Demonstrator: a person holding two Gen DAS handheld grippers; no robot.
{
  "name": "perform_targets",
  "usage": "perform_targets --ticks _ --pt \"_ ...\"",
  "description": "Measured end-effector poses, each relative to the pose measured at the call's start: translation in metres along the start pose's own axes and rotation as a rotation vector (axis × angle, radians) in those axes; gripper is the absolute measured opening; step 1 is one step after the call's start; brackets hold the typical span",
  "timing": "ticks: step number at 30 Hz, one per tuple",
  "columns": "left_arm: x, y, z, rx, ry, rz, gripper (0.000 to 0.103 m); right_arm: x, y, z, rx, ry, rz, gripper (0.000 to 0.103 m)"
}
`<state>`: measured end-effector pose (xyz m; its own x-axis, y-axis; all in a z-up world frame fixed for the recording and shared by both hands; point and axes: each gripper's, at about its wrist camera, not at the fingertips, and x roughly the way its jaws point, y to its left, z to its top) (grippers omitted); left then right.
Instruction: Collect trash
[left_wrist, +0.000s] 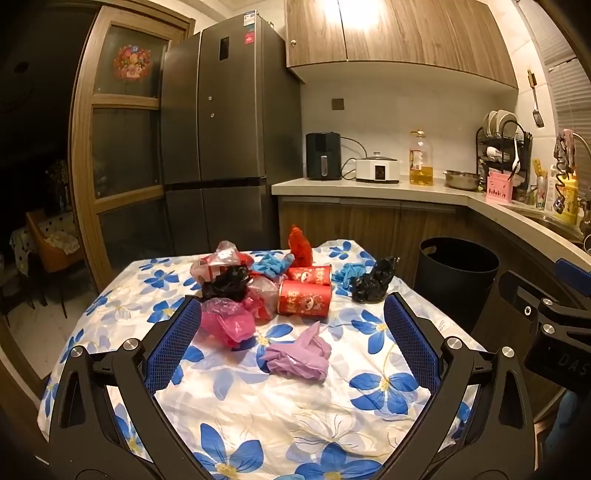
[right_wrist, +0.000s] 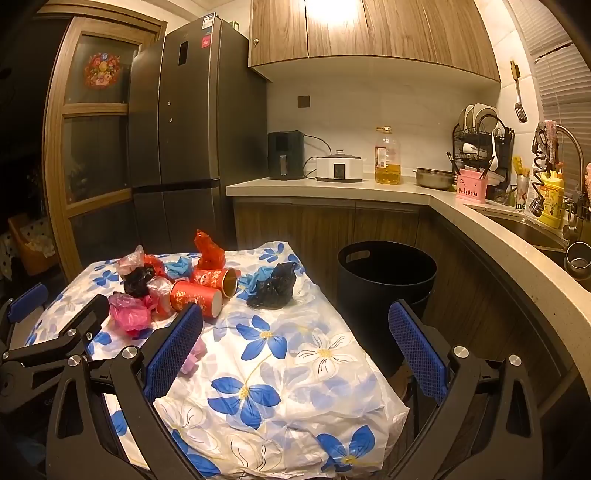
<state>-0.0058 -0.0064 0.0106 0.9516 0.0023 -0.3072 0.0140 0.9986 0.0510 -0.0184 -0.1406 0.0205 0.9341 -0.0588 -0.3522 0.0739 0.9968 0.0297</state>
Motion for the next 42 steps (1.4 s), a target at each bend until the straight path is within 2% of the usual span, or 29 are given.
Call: perform_targets --ticks 42 --pt "-0.0034 -0.0014 -0.0004 -0.003 0.003 -0.009 0.097 -0.0003 -0.0012 -0.0026 0.004 0.002 -0.001 0.098"
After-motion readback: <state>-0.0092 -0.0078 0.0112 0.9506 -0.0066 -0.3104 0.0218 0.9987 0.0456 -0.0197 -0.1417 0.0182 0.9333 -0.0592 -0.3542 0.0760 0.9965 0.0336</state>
